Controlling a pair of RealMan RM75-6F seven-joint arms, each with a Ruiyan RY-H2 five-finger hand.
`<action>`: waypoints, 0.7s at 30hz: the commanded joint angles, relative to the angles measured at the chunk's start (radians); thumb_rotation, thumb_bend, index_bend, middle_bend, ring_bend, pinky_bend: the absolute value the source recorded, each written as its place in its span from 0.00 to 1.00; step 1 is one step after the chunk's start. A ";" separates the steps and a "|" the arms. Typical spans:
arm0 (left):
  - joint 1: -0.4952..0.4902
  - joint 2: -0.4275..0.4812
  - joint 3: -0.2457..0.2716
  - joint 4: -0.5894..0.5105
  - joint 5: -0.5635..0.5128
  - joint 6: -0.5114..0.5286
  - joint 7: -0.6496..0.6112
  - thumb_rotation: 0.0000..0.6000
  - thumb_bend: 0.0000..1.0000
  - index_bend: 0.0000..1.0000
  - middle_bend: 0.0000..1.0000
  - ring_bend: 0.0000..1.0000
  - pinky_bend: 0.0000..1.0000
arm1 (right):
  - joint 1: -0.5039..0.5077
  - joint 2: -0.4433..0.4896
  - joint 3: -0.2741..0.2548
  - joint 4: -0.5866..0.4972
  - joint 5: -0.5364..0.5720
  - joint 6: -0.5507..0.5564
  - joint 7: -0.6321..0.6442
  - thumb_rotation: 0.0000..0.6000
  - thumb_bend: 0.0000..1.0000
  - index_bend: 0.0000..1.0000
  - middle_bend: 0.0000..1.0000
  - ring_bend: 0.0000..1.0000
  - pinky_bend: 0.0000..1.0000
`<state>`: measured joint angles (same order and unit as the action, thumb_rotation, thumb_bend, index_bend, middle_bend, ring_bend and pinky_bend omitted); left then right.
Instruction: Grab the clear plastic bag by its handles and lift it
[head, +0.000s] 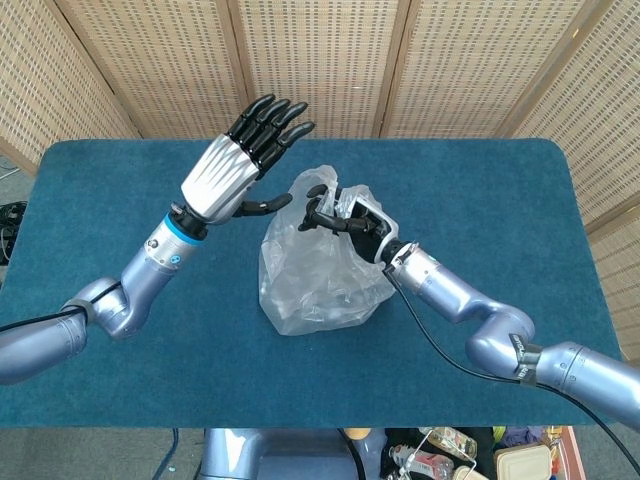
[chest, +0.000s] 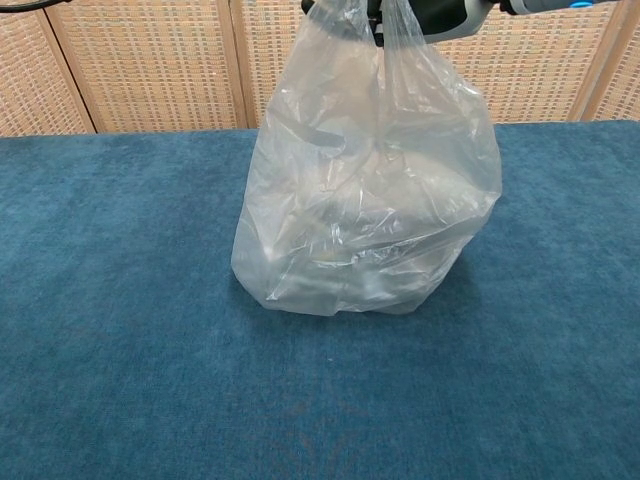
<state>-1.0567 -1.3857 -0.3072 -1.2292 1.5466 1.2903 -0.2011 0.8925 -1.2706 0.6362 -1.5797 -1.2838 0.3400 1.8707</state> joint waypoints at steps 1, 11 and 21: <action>0.006 0.009 -0.009 0.002 -0.007 0.007 -0.013 1.00 0.24 0.00 0.00 0.00 0.03 | 0.000 0.004 0.005 -0.002 0.015 -0.014 -0.018 1.00 0.07 0.44 0.59 0.51 0.39; 0.035 0.055 -0.033 0.008 -0.038 0.023 -0.054 1.00 0.24 0.00 0.00 0.00 0.04 | 0.004 0.011 0.004 0.010 0.041 -0.055 -0.132 1.00 0.68 0.47 0.67 0.63 0.40; 0.122 0.111 -0.027 0.030 -0.072 0.069 -0.092 1.00 0.24 0.00 0.00 0.00 0.03 | 0.015 0.051 0.004 0.016 0.108 -0.049 -0.311 1.00 1.00 0.65 0.78 0.80 0.78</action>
<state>-0.9480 -1.2847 -0.3372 -1.2056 1.4814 1.3501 -0.2857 0.9031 -1.2366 0.6423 -1.5649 -1.1954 0.2870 1.6013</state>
